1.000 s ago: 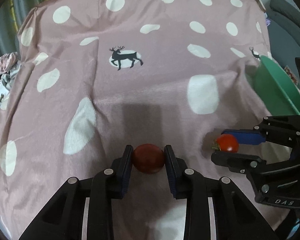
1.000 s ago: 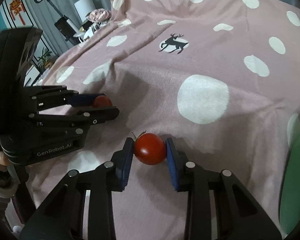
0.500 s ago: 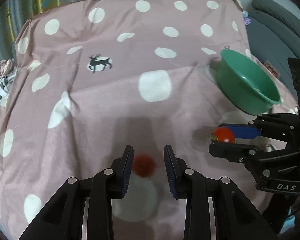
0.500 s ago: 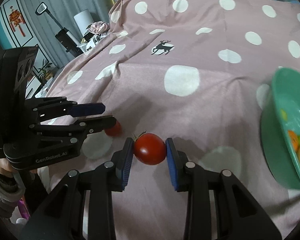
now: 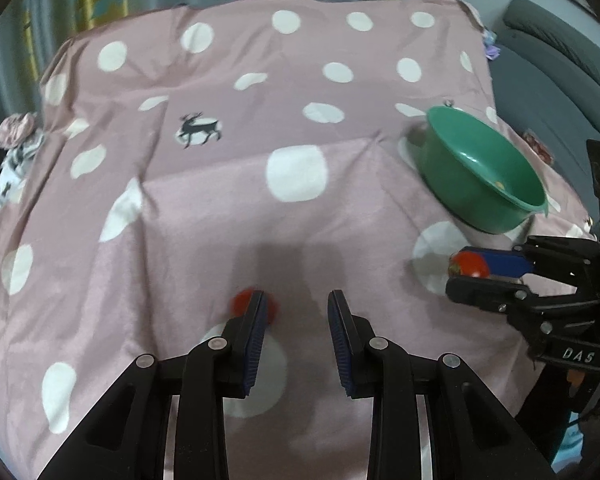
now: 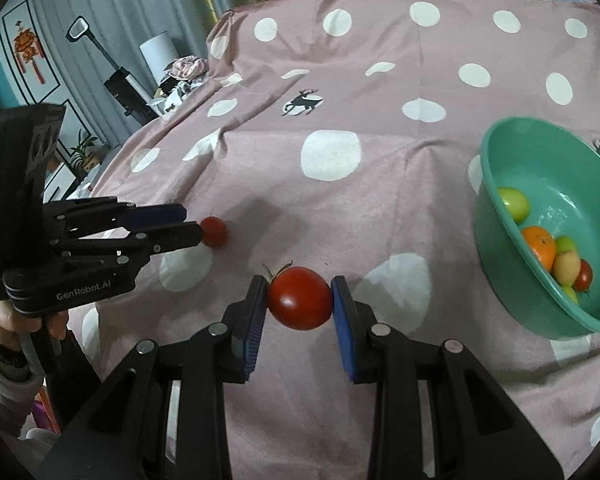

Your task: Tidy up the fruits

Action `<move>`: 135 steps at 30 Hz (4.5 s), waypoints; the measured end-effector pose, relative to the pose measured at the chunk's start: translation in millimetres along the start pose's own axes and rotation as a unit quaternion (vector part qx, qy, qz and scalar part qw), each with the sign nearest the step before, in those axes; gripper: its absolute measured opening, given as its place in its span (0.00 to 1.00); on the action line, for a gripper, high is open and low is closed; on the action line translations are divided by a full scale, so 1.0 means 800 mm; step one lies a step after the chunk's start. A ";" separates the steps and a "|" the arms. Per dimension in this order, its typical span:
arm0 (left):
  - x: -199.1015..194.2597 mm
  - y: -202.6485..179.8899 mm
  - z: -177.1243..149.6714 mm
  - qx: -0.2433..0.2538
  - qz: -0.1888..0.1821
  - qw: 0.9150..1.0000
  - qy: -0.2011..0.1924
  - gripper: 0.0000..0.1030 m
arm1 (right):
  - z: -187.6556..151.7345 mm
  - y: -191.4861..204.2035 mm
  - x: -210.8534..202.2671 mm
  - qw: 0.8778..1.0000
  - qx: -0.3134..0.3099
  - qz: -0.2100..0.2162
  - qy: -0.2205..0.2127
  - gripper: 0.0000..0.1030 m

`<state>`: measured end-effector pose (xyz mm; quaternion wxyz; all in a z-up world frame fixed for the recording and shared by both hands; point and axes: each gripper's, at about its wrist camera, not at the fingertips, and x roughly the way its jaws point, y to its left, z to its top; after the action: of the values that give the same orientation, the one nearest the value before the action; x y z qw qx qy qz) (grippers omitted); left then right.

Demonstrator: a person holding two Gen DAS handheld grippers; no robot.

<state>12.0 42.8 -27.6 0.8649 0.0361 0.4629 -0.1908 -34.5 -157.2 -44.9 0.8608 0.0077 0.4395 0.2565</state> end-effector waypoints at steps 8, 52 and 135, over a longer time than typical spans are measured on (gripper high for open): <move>0.019 0.024 -0.002 -0.012 -0.002 1.000 0.012 0.31 | -0.004 0.003 0.008 1.000 0.007 0.016 0.004 0.32; 0.009 -0.130 0.062 0.123 -0.029 0.992 -0.026 0.30 | -0.029 -0.093 -0.102 0.991 0.087 -0.033 -0.098 0.32; 0.129 -0.289 0.150 0.250 -0.003 0.968 0.027 0.61 | 0.017 -0.221 -0.107 0.985 0.070 -0.152 -0.032 0.39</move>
<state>74.3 -230.2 -17.2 0.8150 0.2545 0.4240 -0.3021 11.3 -346.2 -14.4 0.9007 0.0095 0.4248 0.0904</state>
